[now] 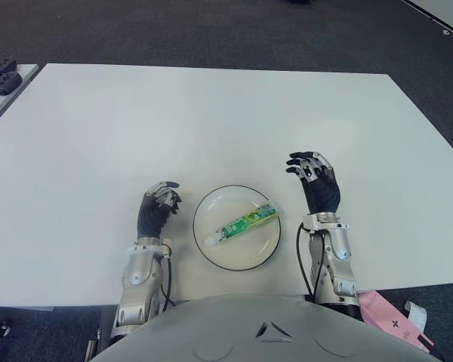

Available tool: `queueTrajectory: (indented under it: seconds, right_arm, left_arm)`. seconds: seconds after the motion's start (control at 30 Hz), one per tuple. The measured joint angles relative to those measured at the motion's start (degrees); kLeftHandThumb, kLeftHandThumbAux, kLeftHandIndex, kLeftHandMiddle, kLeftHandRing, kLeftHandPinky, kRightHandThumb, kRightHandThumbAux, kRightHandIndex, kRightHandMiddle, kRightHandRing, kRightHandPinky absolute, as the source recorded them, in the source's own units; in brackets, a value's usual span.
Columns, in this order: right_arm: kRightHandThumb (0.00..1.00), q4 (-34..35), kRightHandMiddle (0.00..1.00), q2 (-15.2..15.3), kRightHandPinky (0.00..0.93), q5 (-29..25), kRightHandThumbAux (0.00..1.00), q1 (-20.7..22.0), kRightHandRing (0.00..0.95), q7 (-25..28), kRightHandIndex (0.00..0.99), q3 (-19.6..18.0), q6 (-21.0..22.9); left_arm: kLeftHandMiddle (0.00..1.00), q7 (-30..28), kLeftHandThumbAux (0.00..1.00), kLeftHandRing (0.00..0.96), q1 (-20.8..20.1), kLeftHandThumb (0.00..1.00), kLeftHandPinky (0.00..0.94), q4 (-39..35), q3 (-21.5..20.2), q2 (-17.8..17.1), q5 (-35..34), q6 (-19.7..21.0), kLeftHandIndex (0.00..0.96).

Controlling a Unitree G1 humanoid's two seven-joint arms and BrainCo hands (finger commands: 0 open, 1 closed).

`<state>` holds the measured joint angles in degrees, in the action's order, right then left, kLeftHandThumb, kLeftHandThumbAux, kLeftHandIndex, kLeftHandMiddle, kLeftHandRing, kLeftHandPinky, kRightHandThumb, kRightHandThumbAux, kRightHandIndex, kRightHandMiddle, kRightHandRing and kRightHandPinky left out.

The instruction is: Put the toothpaste on the table into the plate.

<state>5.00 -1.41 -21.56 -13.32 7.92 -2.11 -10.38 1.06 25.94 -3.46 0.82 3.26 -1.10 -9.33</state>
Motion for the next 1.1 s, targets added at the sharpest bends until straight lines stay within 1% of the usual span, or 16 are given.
queueTrajectory:
  seconds: [0.23,0.4,0.67,0.77,0.93,1.1]
  right_arm:
    - [0.700,-0.50,0.456,-1.44,0.478,2.18,0.728,-0.68,0.460,-3.11,0.421,-1.00,0.86]
    - [0.704,-1.33,0.470,-1.52,0.485,4.45,0.727,-1.33,0.471,-4.72,0.425,-0.94,0.98]
    - [0.703,-3.34,0.484,-1.56,0.481,5.71,0.726,-2.05,0.476,-6.01,0.426,-1.18,2.78]
    - [0.703,-3.43,0.485,-1.55,0.482,5.68,0.726,-2.07,0.476,-6.13,0.426,-1.22,4.51]
    - [0.704,-3.34,0.484,-1.55,0.486,5.58,0.726,-2.09,0.476,-6.37,0.426,-1.24,8.77]
    - [0.706,-1.70,0.485,-1.56,0.495,5.34,0.726,-2.01,0.481,-7.05,0.426,-1.47,12.61]
  left_arm:
    - [0.720,0.02,0.721,0.711,-0.06,0.705,0.704,-0.40,-0.06,0.09,0.05,0.82,0.432]
    - [0.719,0.02,0.721,0.710,-0.06,0.705,0.697,-0.56,-0.07,0.20,0.06,1.05,0.432]
    - [0.713,0.00,0.721,0.704,-0.02,0.705,0.694,-0.64,-0.06,0.12,-0.03,1.03,0.432]
    - [0.711,-0.01,0.722,0.702,-0.01,0.705,0.693,-0.52,-0.06,0.04,-0.09,0.53,0.432]
    - [0.713,-0.01,0.722,0.703,-0.03,0.705,0.700,-0.32,-0.06,-0.08,-0.09,-0.17,0.432]
    - [0.717,-0.01,0.722,0.708,-0.05,0.704,0.708,-0.12,-0.07,-0.17,-0.07,-0.30,0.432]
